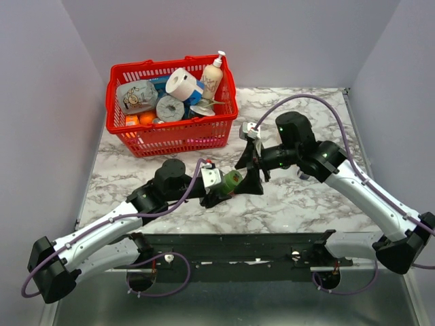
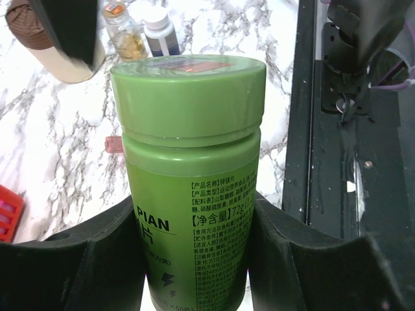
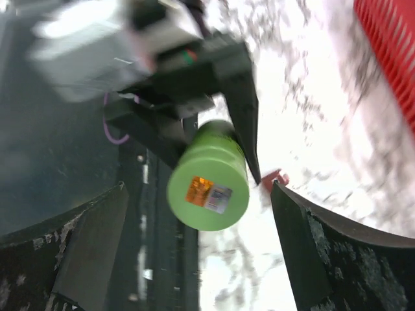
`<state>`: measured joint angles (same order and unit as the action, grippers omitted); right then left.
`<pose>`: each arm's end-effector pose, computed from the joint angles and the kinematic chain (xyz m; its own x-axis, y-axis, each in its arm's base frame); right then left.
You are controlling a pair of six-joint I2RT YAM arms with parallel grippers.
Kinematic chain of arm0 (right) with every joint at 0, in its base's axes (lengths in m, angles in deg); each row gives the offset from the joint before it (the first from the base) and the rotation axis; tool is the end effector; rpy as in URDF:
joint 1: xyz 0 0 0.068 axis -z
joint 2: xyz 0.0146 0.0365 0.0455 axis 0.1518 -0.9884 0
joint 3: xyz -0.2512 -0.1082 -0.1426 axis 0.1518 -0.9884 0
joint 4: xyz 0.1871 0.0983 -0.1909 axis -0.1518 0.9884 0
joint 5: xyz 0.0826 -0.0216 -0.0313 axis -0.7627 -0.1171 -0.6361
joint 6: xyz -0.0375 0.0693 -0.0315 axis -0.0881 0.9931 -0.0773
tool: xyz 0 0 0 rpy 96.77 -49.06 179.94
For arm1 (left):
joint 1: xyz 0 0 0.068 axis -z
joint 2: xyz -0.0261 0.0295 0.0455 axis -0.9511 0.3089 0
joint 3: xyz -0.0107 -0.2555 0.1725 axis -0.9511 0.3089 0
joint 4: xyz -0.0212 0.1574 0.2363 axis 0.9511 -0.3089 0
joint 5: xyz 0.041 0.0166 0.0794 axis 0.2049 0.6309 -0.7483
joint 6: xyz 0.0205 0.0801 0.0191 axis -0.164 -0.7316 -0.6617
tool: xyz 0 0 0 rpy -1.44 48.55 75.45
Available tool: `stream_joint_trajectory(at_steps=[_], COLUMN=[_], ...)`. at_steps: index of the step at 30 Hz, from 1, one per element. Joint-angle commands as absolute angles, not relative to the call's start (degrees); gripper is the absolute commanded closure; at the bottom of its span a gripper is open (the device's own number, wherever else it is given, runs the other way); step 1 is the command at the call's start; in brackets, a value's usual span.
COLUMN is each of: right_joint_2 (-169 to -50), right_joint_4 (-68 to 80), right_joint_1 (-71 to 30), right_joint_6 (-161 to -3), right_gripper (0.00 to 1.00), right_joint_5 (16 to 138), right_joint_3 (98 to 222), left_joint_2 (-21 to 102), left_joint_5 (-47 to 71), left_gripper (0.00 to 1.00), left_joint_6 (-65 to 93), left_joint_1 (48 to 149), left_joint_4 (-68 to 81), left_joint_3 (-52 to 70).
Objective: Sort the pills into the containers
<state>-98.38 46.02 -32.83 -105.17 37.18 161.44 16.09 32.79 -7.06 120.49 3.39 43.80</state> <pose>0.1750 0.2281 0.4191 -0.1414 -0.3804 -0.9140 -0.9881 -0.0024 0.1539 0.1336 -0.2050 0.3064 -0.0121 0.2283 -0.9735 0.9795 0.1984 0.0344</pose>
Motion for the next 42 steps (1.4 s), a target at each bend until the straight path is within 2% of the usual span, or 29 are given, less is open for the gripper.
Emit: stream_joint_trajectory(at_steps=[1,10,15,17,20,21,23,24,25,30,32,34,35,38,42], right_joint_2=[-98.8,-101.4,-101.4,-101.4,-101.8,-102.1,-103.5,-104.2,-104.9,-108.3,-109.8,-112.9,-113.9,-118.0,-117.6], right_joint_4=[34.3,33.1,34.5,35.3,37.1,37.9,39.7,41.9,43.2,55.2,63.7,71.9,80.5,93.1,92.3], right_joint_1=[-32.6,-32.7,-32.8,-33.2,-33.8,-34.0,-34.4,-34.6,-34.9,-37.1,-37.9,-38.2,-38.2,-38.3,-38.8], right_joint_6=[-81.9,-80.2,-83.8,-85.9,-88.3,-88.3,-92.2,-93.3,-94.6,-110.1,-121.1,-132.6,-144.9,-167.0,-178.5], right_gripper=[0.00,0.02,0.16,0.19,0.33,0.42,0.51,0.61,0.66,0.92,0.96,0.97,0.98,0.98,0.98], right_joint_5=[44.2,45.1,44.4,44.4,44.5,44.4,44.1,43.8,42.9,38.0,35.5,31.8,31.2,31.4,36.4], right_joint_3=[156.7,157.6,158.4,158.7,159.9,160.5,162.8,163.7,166.0,173.1,177.4,180.9,182.5,187.6,186.5], left_joint_2=[15.4,15.7,16.0,16.2,16.3,16.3,16.4,16.5,16.5,16.1,15.6,15.0,14.9,14.7,15.7], left_joint_5=[29.3,28.0,27.7,27.6,27.5,27.5,27.7,27.8,28.1,30.7,32.0,32.7,33.8,36.1,38.6], left_gripper=[1.00,1.00,1.00,1.00,1.00,1.00,1.00,1.00,1.00,1.00,1.00,1.00,1.00,1.00,1.00], left_joint_6=[-6.4,-6.3,-6.3,-6.5,-6.4,-6.6,-6.8,-7.0,-7.4,-10.1,-11.3,-12.2,-13.2,-14.2,-15.3], left_joint_1=[120.5,120.5,120.5,120.5,120.5,120.5,120.5,120.5,120.5,120.3,120.3,119.9,119.7,119.4,119.3], left_joint_4=[6.5,5.8,5.6,5.4,5.2,5.0,4.8,4.8,3.2,1.1,0.7,0.6,0.6,0.2,-0.3], left_joint_3=[43.8,43.2,43.1,43.0,42.8,42.5,42.3,42.1,41.9,41.7,42.0,42.3,42.4,42.6,42.2])
